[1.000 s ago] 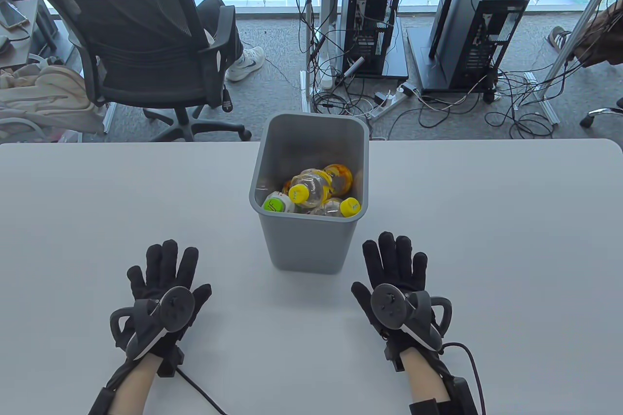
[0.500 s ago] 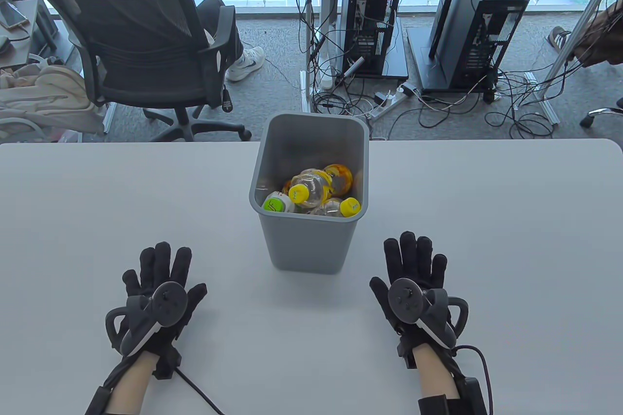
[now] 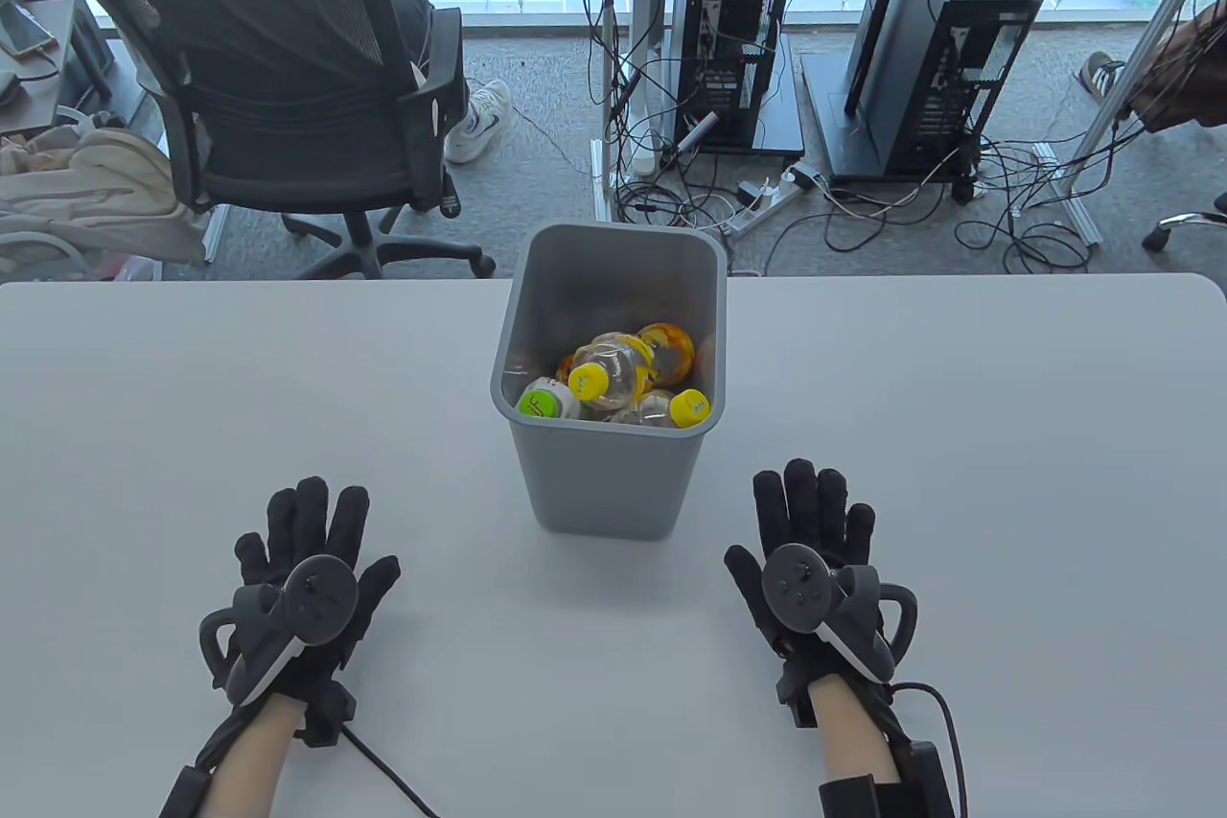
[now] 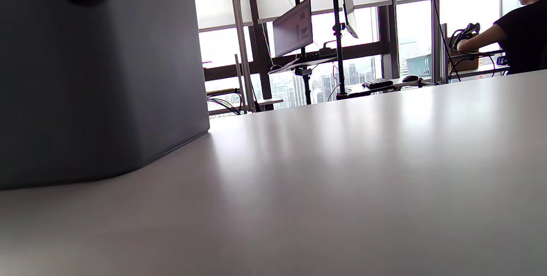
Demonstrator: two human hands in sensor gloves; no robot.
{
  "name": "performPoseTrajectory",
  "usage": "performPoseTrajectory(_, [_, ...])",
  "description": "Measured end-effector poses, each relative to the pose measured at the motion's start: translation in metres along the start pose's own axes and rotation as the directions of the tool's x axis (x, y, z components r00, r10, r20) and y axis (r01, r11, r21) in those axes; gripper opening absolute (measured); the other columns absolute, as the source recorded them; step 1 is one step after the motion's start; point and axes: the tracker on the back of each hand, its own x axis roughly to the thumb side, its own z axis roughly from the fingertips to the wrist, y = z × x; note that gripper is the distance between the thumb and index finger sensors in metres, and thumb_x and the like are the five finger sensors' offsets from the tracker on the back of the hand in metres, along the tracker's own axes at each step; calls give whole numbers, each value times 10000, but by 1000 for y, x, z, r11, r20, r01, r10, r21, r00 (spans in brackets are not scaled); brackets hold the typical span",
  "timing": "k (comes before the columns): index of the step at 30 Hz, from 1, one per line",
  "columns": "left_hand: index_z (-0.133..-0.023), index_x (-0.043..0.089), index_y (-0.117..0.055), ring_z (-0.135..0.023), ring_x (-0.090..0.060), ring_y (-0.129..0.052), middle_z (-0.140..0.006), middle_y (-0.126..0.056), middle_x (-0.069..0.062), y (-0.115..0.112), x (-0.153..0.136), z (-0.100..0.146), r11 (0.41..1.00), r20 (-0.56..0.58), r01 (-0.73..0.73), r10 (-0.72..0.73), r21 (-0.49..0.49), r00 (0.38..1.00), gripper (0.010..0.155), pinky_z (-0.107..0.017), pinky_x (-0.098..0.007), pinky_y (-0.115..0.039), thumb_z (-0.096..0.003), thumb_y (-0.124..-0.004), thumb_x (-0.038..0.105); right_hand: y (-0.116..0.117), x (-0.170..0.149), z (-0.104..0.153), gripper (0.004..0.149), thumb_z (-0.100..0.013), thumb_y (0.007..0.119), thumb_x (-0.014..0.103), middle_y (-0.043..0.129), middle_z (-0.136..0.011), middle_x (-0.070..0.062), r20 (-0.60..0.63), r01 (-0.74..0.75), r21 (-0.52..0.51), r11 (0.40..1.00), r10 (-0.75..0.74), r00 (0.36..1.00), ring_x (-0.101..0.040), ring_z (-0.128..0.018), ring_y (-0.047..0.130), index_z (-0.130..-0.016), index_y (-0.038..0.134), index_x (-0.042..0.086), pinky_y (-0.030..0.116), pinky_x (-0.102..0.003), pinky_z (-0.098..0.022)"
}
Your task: Place bottles in bin
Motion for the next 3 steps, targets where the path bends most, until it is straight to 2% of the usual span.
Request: performPoseTrajectory(3, [-1157,404,-323,-1229,-327,-241,-1292,-214,3,2,-1,1,1000,0,-4,4,5,1000,785,-841,-671,-293,-473,-579,692,1,1,0,776,-517,593,634,110,-1236,-6,3,2,5,1000,-2,1000,-299,-1091,33,-1141,226,353,155,-559,-798])
